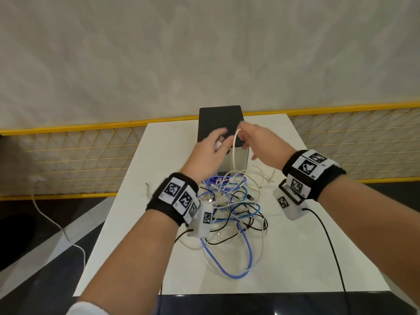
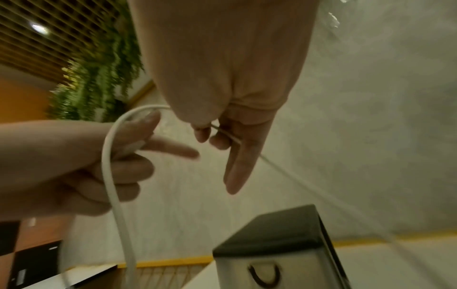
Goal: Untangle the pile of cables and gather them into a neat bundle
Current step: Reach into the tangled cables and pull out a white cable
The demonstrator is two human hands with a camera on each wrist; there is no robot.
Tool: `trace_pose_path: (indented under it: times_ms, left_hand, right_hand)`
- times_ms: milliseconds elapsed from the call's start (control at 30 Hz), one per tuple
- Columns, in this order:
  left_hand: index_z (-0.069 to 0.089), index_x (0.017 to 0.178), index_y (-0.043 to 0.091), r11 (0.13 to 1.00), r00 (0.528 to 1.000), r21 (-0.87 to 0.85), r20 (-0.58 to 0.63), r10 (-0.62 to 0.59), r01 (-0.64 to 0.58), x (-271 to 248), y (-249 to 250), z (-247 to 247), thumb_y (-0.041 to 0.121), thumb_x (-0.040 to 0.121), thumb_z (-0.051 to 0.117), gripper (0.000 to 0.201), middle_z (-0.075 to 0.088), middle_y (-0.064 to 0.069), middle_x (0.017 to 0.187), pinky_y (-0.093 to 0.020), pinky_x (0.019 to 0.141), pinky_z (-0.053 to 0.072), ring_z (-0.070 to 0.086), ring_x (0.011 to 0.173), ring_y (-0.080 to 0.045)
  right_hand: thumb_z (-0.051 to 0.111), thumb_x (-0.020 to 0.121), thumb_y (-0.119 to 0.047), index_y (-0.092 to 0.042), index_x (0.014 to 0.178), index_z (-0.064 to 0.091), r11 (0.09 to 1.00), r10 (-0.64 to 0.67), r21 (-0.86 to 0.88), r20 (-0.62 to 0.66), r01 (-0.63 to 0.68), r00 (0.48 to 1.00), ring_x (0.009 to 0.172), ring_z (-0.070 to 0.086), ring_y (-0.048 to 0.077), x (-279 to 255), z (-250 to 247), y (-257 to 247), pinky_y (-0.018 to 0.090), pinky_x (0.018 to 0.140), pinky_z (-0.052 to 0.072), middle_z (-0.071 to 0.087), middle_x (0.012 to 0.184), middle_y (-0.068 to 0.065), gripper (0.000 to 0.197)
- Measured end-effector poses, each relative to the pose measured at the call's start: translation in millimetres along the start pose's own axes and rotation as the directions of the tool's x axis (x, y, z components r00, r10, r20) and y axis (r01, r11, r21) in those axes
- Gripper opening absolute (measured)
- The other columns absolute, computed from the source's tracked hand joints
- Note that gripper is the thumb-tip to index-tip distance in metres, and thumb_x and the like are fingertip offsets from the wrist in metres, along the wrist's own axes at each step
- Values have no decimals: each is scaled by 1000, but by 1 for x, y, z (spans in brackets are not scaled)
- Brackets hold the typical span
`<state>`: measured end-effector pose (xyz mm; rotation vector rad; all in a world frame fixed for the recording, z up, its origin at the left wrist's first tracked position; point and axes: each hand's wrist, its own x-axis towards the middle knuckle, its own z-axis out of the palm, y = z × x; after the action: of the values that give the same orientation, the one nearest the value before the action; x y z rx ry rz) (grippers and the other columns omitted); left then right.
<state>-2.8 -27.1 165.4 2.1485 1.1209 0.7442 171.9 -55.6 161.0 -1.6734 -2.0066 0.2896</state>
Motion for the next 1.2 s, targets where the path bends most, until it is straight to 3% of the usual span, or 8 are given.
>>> trace_pose_path:
  times_ms: [167,400,600,700,800,933,1033,1200]
  left_hand:
    - [72,107,12,835,979,-514,56,-198,198,6,15,-7,53,100,40,52,32,14,47,-19,42,25,30,40,-3]
    - [72,74,20,960,982,-277,-190,-26,-28,-16,11,-36,26,97,60,26,65,19,71,-9,71,37,56,73,13]
    - [71,82,26,968,957,-249,-273,-96,26,-50,-9,-69,40,93,62,20,53,17,64,-13,65,37,45,63,1]
    - [67,91,25,964,913,-260,-376,-156,58,-69,-14,-78,34,97,57,15,63,10,86,-12,70,40,52,76,0]
    - [65,96,21,972,905,-197,-378,-196,129,-95,-14,-81,29,102,47,21,40,13,50,-18,44,27,32,45,-3]
    - [67,95,19,955,931,-209,-255,-260,209,-130,-12,-76,36,104,41,32,29,4,56,-24,44,22,25,48,-11]
    - [66,96,18,942,951,-206,-102,-291,266,-151,-6,-76,38,105,37,36,31,7,55,-22,44,23,27,48,-9]
    - [57,89,14,895,966,-365,138,-221,256,-164,10,-77,35,106,34,36,26,7,55,-21,43,17,20,47,-10]
  right_hand:
    - [40,96,-8,-15,110,51,970,-179,-194,-164,146,970,80,55,33,6,-14,-14,46,68,50,54,98,12,19]
    - [35,102,-24,-12,107,57,963,-26,-267,16,29,1000,88,59,30,-8,-17,-27,35,70,43,60,101,10,25]
    - [33,101,-11,-12,112,45,956,-54,289,340,-50,939,74,68,28,-35,3,-58,38,66,61,64,90,9,17]
    - [34,101,-8,-7,112,40,842,-166,515,531,-162,831,74,68,33,-59,28,-86,40,65,60,65,92,19,12]
    - [36,101,-10,-4,108,43,856,-278,488,713,-170,644,76,66,26,-88,59,-101,42,68,58,68,97,21,12]
    - [42,100,-35,-11,108,65,937,-332,253,858,240,392,88,62,20,-122,93,-109,38,85,52,71,103,6,34]
    - [38,98,-48,-17,81,66,930,-236,40,827,365,511,76,59,20,-129,96,-107,34,74,47,68,82,2,46]
    - [56,91,-46,-20,131,46,963,-246,207,430,171,869,68,51,-8,-106,85,-113,9,66,39,55,118,-3,49]
